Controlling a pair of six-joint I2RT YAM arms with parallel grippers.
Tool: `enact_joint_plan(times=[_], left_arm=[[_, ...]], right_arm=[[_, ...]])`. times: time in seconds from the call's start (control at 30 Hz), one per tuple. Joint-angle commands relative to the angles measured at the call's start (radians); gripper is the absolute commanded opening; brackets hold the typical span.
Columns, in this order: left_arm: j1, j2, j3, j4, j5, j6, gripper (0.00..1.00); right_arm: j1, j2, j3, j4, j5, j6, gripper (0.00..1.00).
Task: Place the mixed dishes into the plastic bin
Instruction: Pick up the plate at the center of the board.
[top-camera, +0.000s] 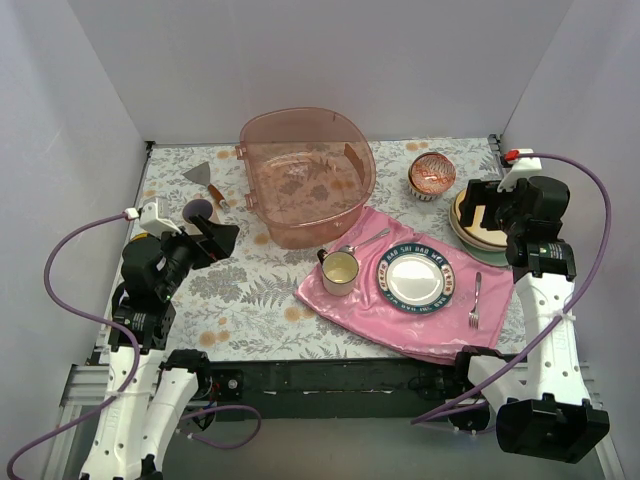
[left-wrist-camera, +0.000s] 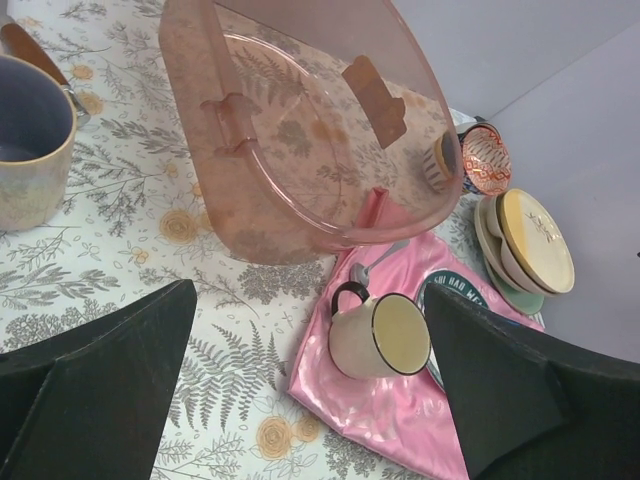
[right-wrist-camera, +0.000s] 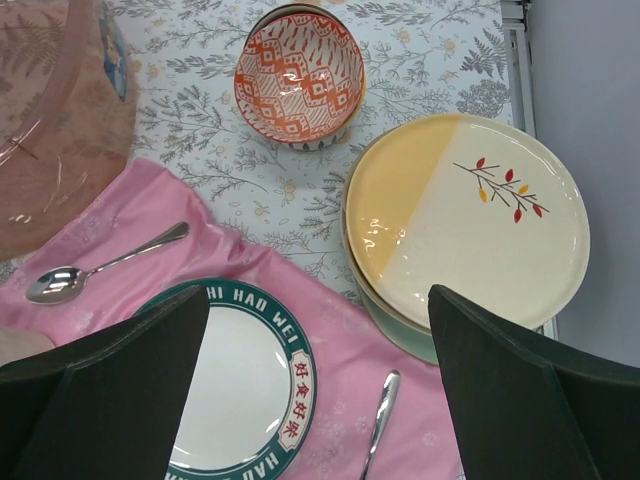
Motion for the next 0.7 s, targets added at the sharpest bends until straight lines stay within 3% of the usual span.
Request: enact_joint_plan(times=[0.0,0.17,0.2,0.3,0.37,0.67], left_arm=[[-0.010,0.021,0.039,0.066,0.048,0.019,0.98],[-0.011,0.031,0.008,0.083,0.063,0.049,0.98],[-0.013,0.028,-0.001,0.084,0.063,0.056,0.98],[-0.014,0.014,-0.032,0.091,0.058,0.072,0.98],[-0.014,0.009,-0.050,0.098,0.063,0.073,0.98],[-0.025,-0.043,-0.156,0.127,0.063,0.084,0.98]], right_arm=[[0.003,-0.024,0.035,0.023,-0.026,-0.073,0.99],[0.003,-0.136,-0.074,0.100,-0.299,-0.293,0.99],[0.003,-0.144,-0.084,0.092,-0.415,-0.335,0.99],[0.003,-0.102,-0.061,0.006,-0.497,-0.442,0.99],[0.003,-0.069,-0.027,-0.081,-0.496,-0.513,0.99],[0.003,0.105,-0.051,-0.121,-0.095,-0.657,0.98]])
